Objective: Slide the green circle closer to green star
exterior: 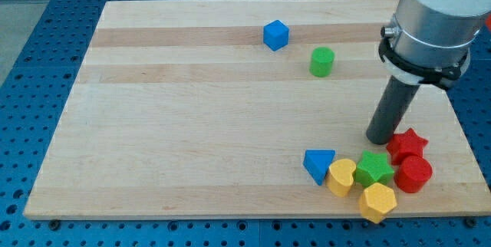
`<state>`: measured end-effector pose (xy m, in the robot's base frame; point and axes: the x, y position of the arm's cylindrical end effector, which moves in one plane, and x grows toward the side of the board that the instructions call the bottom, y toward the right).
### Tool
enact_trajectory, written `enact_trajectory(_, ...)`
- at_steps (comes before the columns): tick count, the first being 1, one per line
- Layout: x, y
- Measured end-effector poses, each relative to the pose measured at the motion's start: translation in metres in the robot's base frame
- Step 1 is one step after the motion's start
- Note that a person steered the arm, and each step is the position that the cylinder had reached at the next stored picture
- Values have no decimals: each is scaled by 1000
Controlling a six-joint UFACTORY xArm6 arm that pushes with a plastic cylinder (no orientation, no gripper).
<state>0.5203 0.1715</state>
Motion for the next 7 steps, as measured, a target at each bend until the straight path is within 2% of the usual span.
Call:
enact_trajectory(4,12,-4)
enact_trajectory(6,-60,-9)
enact_trajectory(7,-109,-18)
